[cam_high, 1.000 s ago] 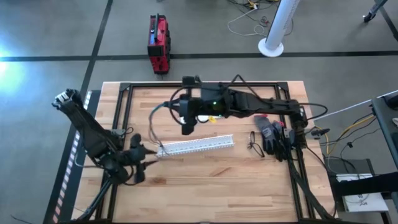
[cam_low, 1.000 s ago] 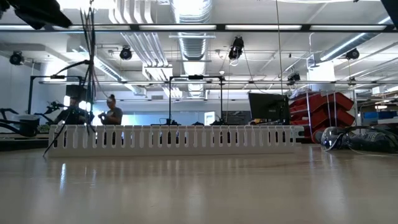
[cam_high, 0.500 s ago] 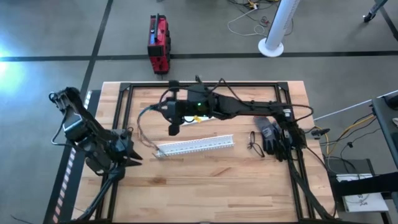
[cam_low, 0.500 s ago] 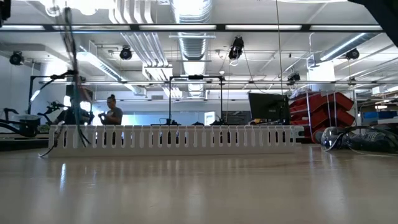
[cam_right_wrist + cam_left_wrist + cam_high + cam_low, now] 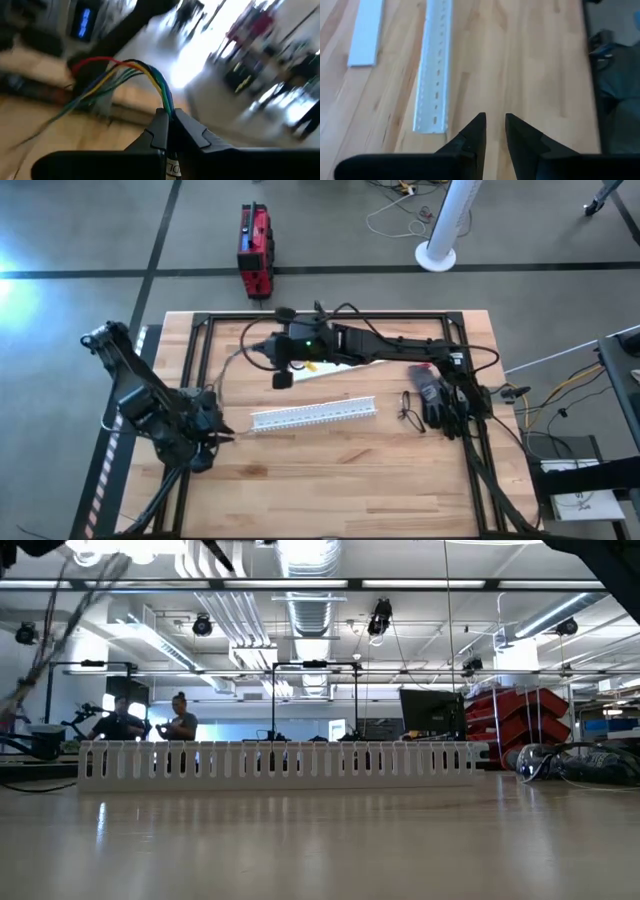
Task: Ziptie cables
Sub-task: Put the cable wire into the white cable duct
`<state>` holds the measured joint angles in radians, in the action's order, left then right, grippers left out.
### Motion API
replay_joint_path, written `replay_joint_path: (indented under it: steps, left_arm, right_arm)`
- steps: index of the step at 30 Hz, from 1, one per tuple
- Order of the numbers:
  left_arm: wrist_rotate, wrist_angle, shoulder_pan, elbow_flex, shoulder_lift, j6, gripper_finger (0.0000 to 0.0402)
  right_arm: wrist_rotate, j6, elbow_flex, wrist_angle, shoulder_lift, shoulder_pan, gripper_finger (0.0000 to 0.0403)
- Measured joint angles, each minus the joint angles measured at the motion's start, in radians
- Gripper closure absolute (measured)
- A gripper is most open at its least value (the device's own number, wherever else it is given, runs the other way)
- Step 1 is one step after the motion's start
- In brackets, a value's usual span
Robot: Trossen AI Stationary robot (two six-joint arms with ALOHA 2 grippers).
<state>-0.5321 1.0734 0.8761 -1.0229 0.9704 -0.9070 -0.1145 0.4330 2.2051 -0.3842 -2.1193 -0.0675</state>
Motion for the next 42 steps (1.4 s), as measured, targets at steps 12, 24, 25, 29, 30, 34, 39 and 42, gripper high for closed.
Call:
replay_joint_path:
  steps: [12,24,25,29,30,34,39,42]
  left_arm:
    - [0.043,-0.001,0.0,0.164,0.01,-0.128,0.0359]
    - [-0.003,-0.011,0.0,0.165,0.009,-0.053,0.0359]
    - [-0.017,-0.01,0.0,0.165,0.009,-0.047,0.036]
    - [-0.065,-0.011,-0.001,0.165,0.009,-0.042,0.036]
    - [-0.077,-0.01,-0.001,0.165,0.009,-0.04,0.0359]
    - [-0.111,-0.01,-0.001,0.165,0.009,-0.039,0.0357]
    - [-0.177,-0.039,-0.001,0.174,0.011,-0.04,0.0357]
    - [-0.196,-0.065,-0.001,0.185,0.02,-0.04,0.0357]
  right_arm:
    - [0.005,-0.072,-0.001,-0.511,0.04,0.074,0.0402]
    - [0.006,-0.124,0.0,-0.714,0.113,0.207,0.0403]
    - [0.005,-0.127,0.0,-0.719,0.114,0.218,0.0403]
    - [-0.016,-0.127,0.0,-0.715,0.13,0.249,0.0403]
    - [-0.018,-0.127,0.0,-0.711,0.136,0.254,0.0403]
    - [-0.034,-0.126,0.0,-0.68,0.151,0.252,0.0403]
    - [-0.02,-0.115,0.0,-0.654,0.155,0.258,0.0403]
    - [-0.018,-0.157,0.0,-0.705,0.156,0.258,0.0403]
